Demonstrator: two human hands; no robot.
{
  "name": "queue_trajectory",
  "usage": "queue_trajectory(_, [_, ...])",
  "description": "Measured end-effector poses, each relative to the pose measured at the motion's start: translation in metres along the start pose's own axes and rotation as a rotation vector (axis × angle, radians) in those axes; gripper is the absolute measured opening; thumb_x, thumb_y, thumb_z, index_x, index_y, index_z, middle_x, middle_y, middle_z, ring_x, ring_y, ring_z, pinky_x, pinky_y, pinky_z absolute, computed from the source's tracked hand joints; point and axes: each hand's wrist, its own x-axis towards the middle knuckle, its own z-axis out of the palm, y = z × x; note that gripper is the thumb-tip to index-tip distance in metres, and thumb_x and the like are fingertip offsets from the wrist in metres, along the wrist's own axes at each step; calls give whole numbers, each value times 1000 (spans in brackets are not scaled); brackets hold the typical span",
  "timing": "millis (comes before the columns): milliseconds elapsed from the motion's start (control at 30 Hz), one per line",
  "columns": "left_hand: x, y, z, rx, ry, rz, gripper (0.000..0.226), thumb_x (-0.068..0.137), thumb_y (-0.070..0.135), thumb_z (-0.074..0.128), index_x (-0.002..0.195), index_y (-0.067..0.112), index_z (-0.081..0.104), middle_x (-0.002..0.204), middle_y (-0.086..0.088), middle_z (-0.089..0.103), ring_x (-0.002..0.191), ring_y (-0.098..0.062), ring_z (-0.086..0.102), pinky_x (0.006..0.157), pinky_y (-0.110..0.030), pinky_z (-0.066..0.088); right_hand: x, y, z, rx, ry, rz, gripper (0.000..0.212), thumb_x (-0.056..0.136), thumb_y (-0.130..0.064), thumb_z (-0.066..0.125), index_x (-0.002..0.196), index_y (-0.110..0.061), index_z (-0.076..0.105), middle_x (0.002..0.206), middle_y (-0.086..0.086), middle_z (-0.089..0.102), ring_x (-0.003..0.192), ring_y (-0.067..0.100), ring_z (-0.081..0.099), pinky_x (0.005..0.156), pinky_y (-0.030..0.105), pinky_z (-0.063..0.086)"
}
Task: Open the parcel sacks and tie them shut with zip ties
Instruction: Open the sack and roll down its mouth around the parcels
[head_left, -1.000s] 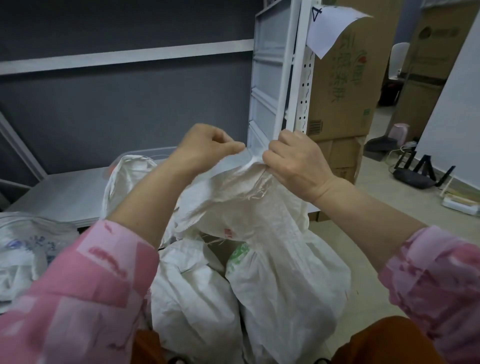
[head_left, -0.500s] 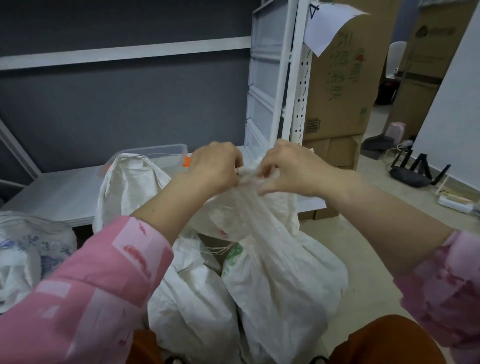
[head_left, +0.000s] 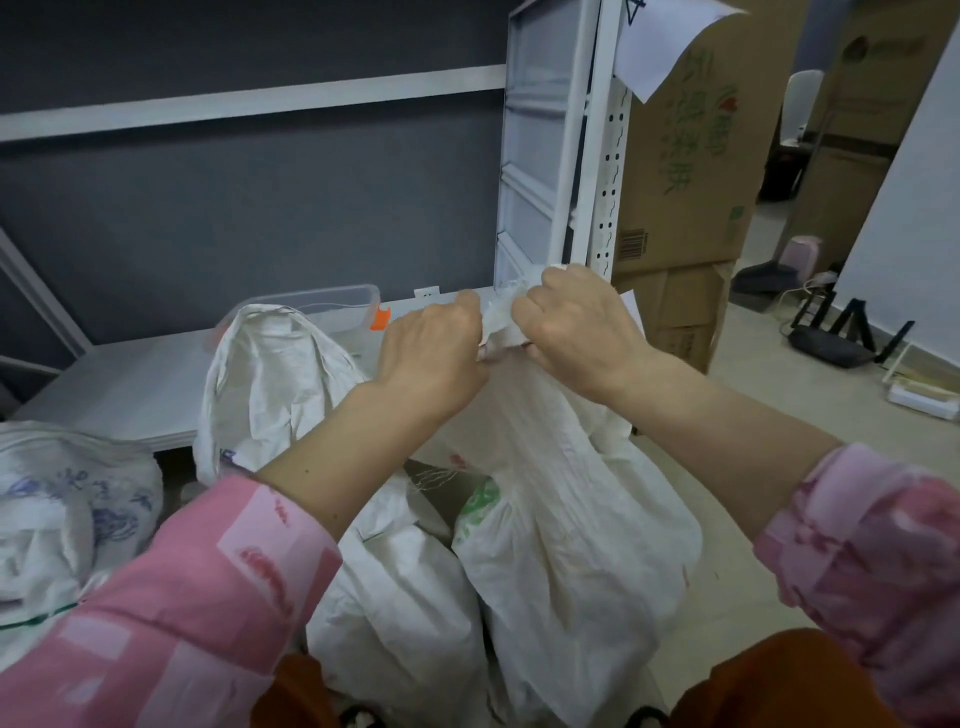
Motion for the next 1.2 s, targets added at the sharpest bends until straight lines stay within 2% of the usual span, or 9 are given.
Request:
queue_trajectory(100, [-1, 1, -6, -125, -200, -19, 21, 77, 24, 65, 89, 18, 49, 85, 1, 61, 85, -23, 60, 97, -40, 41, -8, 1, 9, -53, 150, -70, 30, 62, 16, 54, 55, -11, 44, 48, 7, 39, 49, 22, 38, 53, 32, 24])
queue_trajectory(233, [14, -12, -42, -720, -390, -168, 35, 64, 37, 84, 93, 25, 71, 94, 13, 70, 91, -3, 62, 80, -21, 45, -13, 5, 4, -73, 316, -114, 34, 71, 18, 52, 57, -12, 44, 51, 7, 39, 50, 21, 36, 57, 33, 23])
queue_trajectory(400, [28, -6, -24, -628, -566, -158, 33, 67, 33, 84, 95, 18, 74, 82, 10, 64, 74, -8, 53, 66, -22, 39, -16, 1, 1, -8, 374, -127, 34, 71, 17, 51, 55, -13, 43, 50, 7, 38, 51, 21, 35, 59, 31, 22])
queue_trajectory(600, [23, 5, -4, -143, -305, -79, 12, 70, 18, 69, 80, 25, 66, 76, 9, 63, 76, -15, 58, 63, -26, 43, -14, 20, -9, 583, -467, 254, 29, 70, -34, 79, 89, -19, 63, 75, -7, 52, 84, 15, 48, 69, 32, 44])
queue_trajectory(733, [14, 8, 2, -45, -194, 34, 18, 76, 22, 67, 92, 27, 60, 89, 9, 57, 91, -19, 54, 91, -37, 38, -7, 35, -16, 377, -552, 208, 62, 72, -40, 79, 126, -23, 52, 98, -8, 49, 103, 15, 41, 81, 36, 46])
queue_trajectory(867, [12, 10, 2, -6, -124, 112, 12, 78, 21, 61, 87, 28, 56, 91, 5, 64, 92, -23, 57, 79, -34, 39, -8, 23, -6, 105, -531, 33, 16, 76, -22, 74, 85, -16, 62, 76, -2, 52, 81, 19, 46, 64, 30, 34])
queue_trajectory(933, [9, 10, 1, 21, -134, 117, 12, 77, 20, 59, 82, 27, 51, 90, 4, 64, 91, -23, 58, 80, -35, 38, -9, 20, -6, -2, -445, -78, 35, 55, -3, 76, 54, -15, 43, 50, -4, 31, 58, 20, 36, 53, 30, 25])
queue_trajectory(1067, [10, 10, -9, -57, -344, 21, 13, 75, 32, 66, 80, 24, 56, 88, 6, 62, 90, -19, 59, 99, -40, 39, -15, 16, 6, -129, -220, -95, 34, 45, 3, 73, 50, -14, 44, 42, 2, 41, 47, 23, 43, 48, 28, 26])
queue_trajectory(1200, [23, 12, -24, -387, -401, -65, 42, 67, 46, 78, 95, 16, 69, 94, 1, 69, 87, -17, 66, 81, -33, 54, -25, 10, 12, -41, 22, -49, 29, 49, 10, 65, 52, -10, 45, 44, 6, 40, 46, 23, 42, 49, 29, 28])
